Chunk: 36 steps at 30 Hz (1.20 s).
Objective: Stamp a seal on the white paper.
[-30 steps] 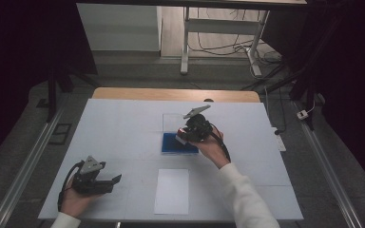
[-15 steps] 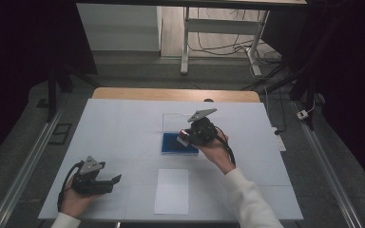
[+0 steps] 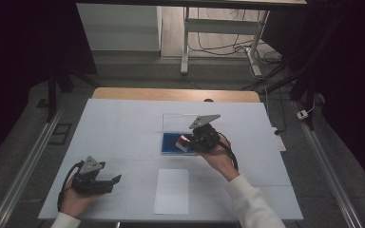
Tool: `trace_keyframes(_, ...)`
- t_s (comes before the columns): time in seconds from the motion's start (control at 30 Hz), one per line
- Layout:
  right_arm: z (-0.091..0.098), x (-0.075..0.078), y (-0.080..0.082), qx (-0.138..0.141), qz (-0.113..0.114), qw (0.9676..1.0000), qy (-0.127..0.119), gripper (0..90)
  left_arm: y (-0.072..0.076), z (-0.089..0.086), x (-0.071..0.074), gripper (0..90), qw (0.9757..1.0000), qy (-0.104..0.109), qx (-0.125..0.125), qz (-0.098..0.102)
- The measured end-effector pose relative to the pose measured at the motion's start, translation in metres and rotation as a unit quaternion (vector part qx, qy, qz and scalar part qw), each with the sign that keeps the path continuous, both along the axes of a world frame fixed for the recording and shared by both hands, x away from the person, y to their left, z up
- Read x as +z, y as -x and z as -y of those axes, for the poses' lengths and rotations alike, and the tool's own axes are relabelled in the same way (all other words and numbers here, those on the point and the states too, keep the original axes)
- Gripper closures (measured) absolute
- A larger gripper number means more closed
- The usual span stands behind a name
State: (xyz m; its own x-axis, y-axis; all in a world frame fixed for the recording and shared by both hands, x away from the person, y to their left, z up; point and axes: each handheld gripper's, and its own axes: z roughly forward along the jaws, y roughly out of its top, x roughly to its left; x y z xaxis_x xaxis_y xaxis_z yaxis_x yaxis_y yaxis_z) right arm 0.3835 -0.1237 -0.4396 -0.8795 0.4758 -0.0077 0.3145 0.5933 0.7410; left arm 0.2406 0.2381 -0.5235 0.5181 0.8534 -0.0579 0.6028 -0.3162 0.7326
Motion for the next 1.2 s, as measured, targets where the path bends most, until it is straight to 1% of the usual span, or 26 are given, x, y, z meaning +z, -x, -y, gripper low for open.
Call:
trace_keyframes(0.03,0.001,0.001,0.002,0.003,0.002,1.0,0.003,69.9,0.0,0.0,0.0,20.0,1.0,0.0,0.001,0.0)
trace_keyframes(0.27,0.007,0.002,0.016,0.016,0.005,0.9998,-0.007,69.9,0.0,0.001,0.0,20.1,1.0,-0.001,0.001,0.001)
trace_keyframes(0.3,0.008,0.003,0.018,0.018,0.006,0.9998,-0.004,69.9,0.0,0.001,0.0,20.0,1.0,-0.001,0.001,0.001)
trace_keyframes(0.43,0.009,0.003,0.024,0.024,0.006,0.9996,-0.013,69.9,0.0,0.001,0.0,19.9,1.0,0.001,0.001,0.0)
trace_keyframes(0.5,0.009,0.003,0.027,0.026,0.005,0.9996,-0.013,69.9,0.0,0.0,0.001,19.9,1.0,0.0,0.002,0.001)
trace_keyframes(0.67,0.008,0.002,0.034,0.036,0.004,0.9993,-0.009,69.8,0.0,-0.001,0.001,19.9,1.0,0.003,0.003,0.0)
trace_keyframes(0.73,0.007,0.001,0.036,0.041,0.002,0.9991,-0.012,69.8,0.0,-0.001,0.0,19.9,1.0,0.003,0.002,0.0)
trace_keyframes(0.97,0.005,0.0,0.048,0.057,-0.002,0.9984,-0.006,69.8,0.0,0.0,0.001,19.9,1.0,0.001,0.001,0.001)
trace_keyframes(1.0,0.004,-0.001,0.05,0.06,-0.002,0.9982,-0.01,69.8,0.0,0.0,0.001,19.9,1.0,0.0,0.001,0.001)
trace_keyframes(1.1,0.002,-0.001,0.056,0.069,-0.002,0.9976,-0.001,69.9,0.0,0.0,0.0,20.0,1.0,0.0,0.0,0.0)
trace_keyframes(1.2,0.0,-0.001,0.061,0.078,-0.002,0.997,-0.001,69.8,0.0,0.0,0.0,20.0,1.0,0.001,0.0,0.0)
